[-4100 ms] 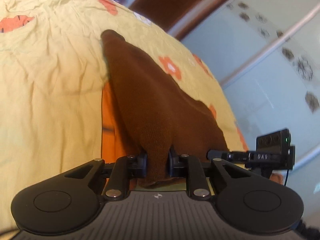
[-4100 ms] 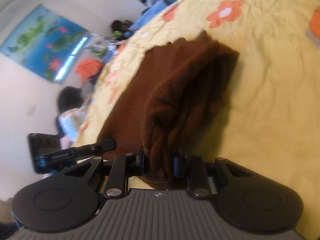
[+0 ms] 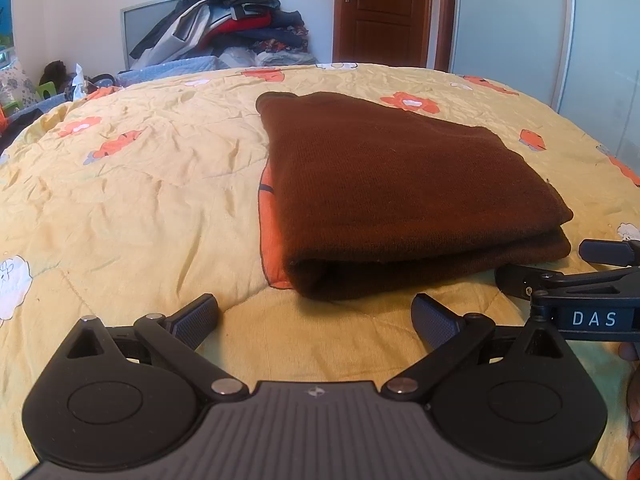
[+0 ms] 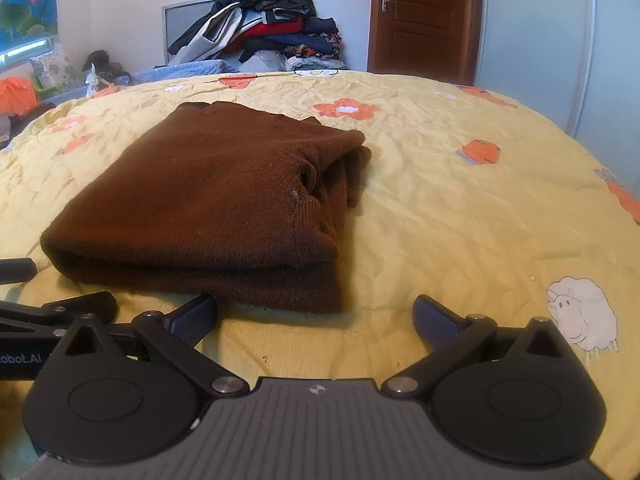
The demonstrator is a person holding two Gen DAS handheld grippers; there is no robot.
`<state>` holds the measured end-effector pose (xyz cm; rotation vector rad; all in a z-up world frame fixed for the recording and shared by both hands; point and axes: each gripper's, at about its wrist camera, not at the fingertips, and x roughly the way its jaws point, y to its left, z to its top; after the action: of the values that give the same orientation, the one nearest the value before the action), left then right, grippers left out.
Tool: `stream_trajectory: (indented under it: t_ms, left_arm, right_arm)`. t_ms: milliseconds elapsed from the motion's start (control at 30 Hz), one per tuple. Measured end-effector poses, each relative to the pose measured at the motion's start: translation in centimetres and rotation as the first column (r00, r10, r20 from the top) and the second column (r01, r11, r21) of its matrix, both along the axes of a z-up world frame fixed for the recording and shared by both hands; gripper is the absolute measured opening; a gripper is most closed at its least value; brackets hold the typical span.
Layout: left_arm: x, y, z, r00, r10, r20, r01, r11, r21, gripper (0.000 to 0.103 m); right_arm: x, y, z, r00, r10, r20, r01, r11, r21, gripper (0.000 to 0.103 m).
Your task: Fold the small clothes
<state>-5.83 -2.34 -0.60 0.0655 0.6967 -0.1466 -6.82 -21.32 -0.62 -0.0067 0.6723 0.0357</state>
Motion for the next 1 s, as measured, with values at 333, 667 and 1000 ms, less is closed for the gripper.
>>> stream_trajectory:
  t_ms: [333, 667, 1000]
  left_arm:
    - [0.03, 0.09, 0.06, 1.000, 0.002, -0.001, -0.002, 1.000, -0.014, 0.103]
    - [0.04, -0.41, 0.02, 0.999, 0.047, -0.006, -0.047, 0.999, 0.005, 0.103]
    - [-0.17, -0.32, -0.12, 0.999, 0.046, 0.002, -0.046, 0.999, 0.004, 0.103]
  right_arm:
    - [0.04, -0.05, 0.02, 1.000, 0.001, 0.000, -0.001, 1.000, 0.000, 0.103]
    - [-0.08, 0.01, 0.00, 1.000, 0.000, 0.000, 0.000, 1.000, -0.001, 0.103]
    - [-0.08, 0.00, 0.03, 1.000, 0.000, 0.000, 0.000, 1.000, -0.001, 0.103]
